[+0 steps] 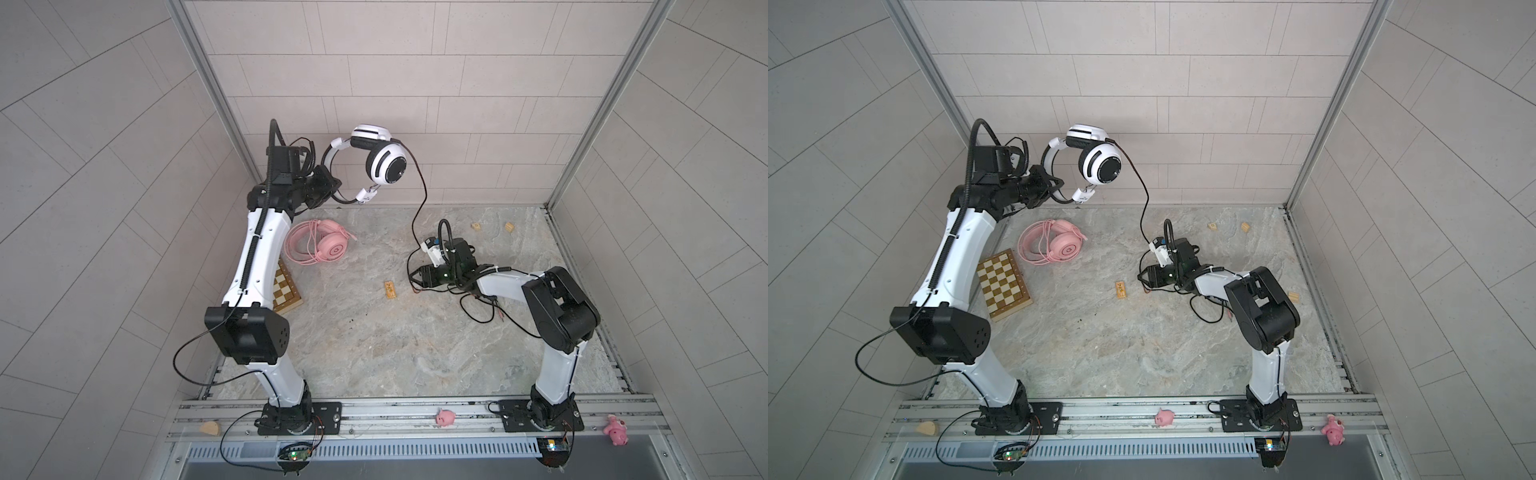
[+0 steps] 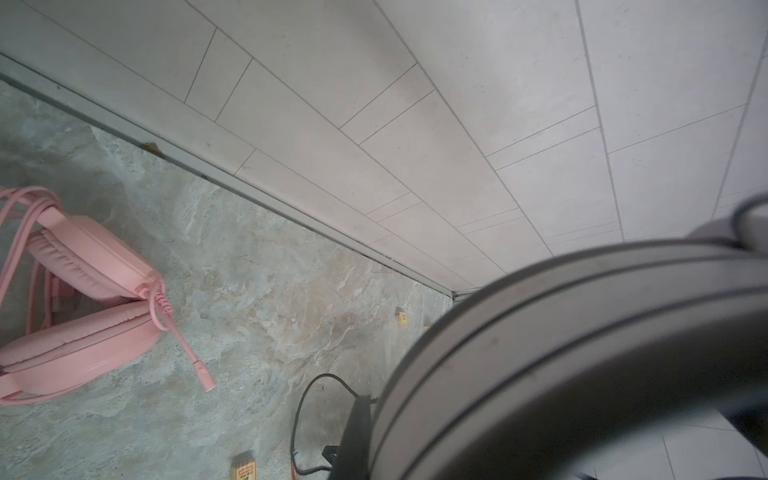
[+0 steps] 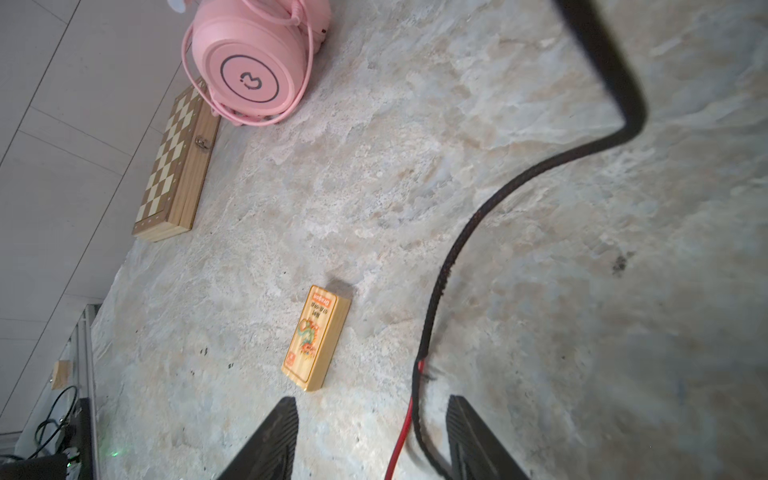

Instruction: Wrap the headphones

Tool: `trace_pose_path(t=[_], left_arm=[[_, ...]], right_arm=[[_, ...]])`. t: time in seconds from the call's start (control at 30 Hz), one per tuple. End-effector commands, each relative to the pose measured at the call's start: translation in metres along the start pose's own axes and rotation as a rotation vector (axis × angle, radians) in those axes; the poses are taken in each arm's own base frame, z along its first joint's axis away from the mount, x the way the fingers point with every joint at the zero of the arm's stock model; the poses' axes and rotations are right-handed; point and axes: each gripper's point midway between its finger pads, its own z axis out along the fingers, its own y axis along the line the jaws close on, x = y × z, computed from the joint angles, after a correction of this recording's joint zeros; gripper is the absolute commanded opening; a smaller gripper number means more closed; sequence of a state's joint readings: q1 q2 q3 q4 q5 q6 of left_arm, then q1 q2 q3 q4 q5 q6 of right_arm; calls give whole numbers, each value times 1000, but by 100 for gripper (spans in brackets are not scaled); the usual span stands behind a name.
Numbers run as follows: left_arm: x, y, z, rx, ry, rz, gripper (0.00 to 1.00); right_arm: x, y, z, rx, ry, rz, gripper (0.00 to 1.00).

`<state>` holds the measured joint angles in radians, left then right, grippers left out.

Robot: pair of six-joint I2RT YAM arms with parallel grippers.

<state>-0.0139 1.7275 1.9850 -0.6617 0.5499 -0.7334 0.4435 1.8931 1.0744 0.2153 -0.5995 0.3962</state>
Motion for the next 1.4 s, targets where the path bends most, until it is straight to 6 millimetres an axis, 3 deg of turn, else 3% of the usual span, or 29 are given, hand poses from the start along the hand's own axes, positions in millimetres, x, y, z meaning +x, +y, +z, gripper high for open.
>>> trace_pose_path(t=[0.0,0.17,0.33,0.53,0.63,0.9,1.1,1.2,1.37], left_arm=[[-18,-63,-47,162,-98,49,0],[-20,-79,-68,203,-137,60,0],[-23,-90,-77,240,-153,55,0],[-24,-97,-84,259,-156,53,0],[-23,-97,-85,257,-154,54,0],[-22,-95,-80,269,-131,38,0],[-26,-100,-79,292,-137,23,0],[-23,-101,-79,299,-124,21,0],[-23,-92,-77,272,-124,20,0]], right_arm=[[-21,-8,6,61,-55,1,60],[-27,-13,18,73,-69,14,62],[-41,15,35,-58,-104,38,64],[-41,41,58,-157,-105,41,64],[-36,42,61,-197,-119,83,58],[-15,46,47,-254,-111,77,59],[-18,45,59,-278,-106,99,55],[-25,45,64,-289,-116,103,41],[-26,44,59,-281,-136,122,2]])
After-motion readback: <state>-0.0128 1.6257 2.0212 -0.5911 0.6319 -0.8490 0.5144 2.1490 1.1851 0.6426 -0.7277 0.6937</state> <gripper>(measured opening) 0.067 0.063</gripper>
